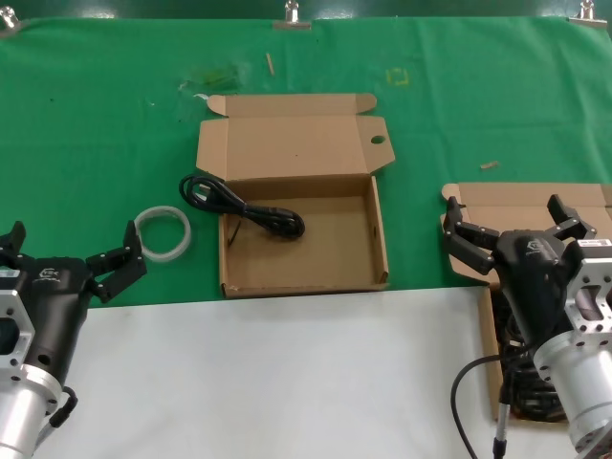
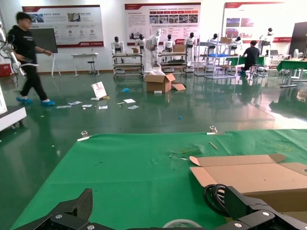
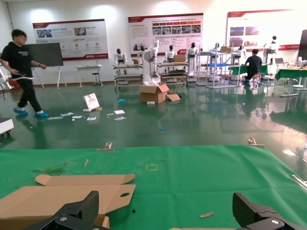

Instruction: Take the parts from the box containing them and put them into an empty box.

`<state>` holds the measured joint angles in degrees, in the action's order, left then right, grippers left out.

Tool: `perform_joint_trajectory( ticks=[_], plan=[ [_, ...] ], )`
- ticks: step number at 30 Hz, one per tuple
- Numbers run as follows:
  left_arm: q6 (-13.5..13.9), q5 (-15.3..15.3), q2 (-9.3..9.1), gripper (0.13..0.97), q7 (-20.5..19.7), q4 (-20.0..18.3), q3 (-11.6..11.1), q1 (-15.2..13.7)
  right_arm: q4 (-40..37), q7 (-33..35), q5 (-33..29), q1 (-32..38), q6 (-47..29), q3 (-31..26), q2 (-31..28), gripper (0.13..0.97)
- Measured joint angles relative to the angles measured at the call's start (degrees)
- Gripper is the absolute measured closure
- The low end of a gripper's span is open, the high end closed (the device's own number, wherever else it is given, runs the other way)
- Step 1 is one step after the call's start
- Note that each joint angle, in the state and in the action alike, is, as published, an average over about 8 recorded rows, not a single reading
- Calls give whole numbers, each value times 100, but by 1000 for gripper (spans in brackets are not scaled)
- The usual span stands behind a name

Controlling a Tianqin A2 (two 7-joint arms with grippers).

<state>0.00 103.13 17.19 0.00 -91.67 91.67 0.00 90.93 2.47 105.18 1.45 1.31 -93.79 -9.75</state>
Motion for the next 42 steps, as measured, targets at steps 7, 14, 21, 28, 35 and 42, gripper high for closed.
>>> perform_joint_trajectory(
  ticks=[7, 14, 21, 28, 35, 42],
  plan=[
    [0, -1, 0, 132, 0, 0, 0, 0, 8, -25, -21, -15, -14, 22, 2, 129],
    [0, 0, 0, 132, 0, 0, 0, 0, 8, -26, -22, -15, -14, 22, 2, 129],
    [0, 0, 0, 132, 0, 0, 0, 0, 8, -26, -22, -15, -14, 22, 2, 129],
    [0, 0, 0, 132, 0, 0, 0, 0, 8, -26, -22, -15, -14, 22, 2, 129],
    [0, 0, 0, 132, 0, 0, 0, 0, 8, -26, -22, -15, -14, 22, 2, 129],
    [0, 0, 0, 132, 0, 0, 0, 0, 8, -26, -22, -15, -14, 22, 2, 129]
  ],
)
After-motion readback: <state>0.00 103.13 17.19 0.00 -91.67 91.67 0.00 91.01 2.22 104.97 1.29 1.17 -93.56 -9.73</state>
